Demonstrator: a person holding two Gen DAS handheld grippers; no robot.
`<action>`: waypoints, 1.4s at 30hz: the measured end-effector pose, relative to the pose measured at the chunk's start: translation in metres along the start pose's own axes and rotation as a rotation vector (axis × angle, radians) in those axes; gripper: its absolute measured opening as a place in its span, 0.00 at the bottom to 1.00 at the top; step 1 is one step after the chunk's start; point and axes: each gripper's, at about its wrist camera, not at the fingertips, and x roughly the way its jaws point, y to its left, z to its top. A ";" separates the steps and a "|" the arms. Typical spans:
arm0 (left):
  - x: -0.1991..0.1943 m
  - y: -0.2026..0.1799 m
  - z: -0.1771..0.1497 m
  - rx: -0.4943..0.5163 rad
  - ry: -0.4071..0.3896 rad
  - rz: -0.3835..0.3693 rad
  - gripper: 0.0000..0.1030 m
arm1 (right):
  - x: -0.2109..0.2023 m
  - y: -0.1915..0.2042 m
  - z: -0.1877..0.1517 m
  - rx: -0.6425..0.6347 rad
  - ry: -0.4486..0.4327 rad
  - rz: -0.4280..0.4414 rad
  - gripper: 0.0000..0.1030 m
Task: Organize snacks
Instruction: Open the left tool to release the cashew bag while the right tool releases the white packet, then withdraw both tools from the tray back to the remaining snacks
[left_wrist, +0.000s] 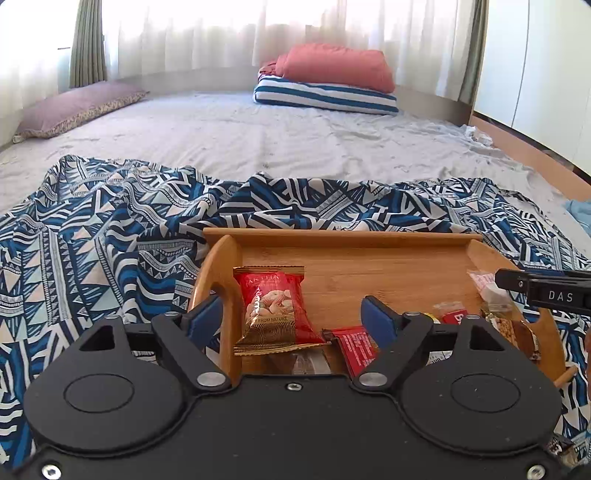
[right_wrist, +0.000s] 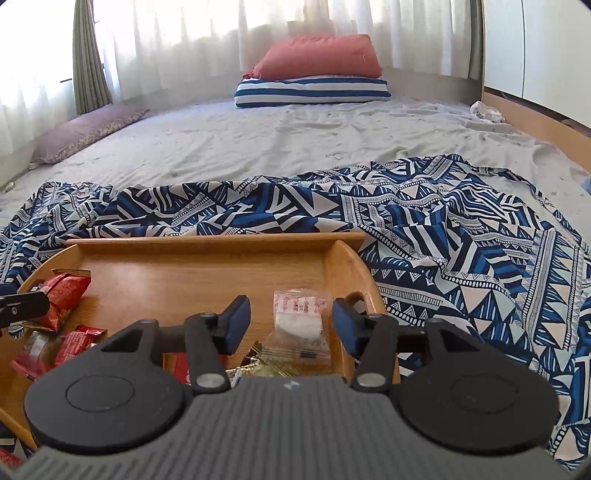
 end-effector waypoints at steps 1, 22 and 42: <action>-0.005 0.000 -0.001 0.002 -0.005 -0.002 0.83 | -0.005 0.000 0.000 0.002 -0.008 0.003 0.69; -0.099 0.000 -0.054 -0.019 -0.072 -0.035 0.98 | -0.086 0.001 -0.051 0.056 -0.063 0.010 0.90; -0.118 -0.011 -0.127 -0.043 -0.022 0.042 1.00 | -0.138 0.018 -0.137 -0.047 -0.131 -0.087 1.00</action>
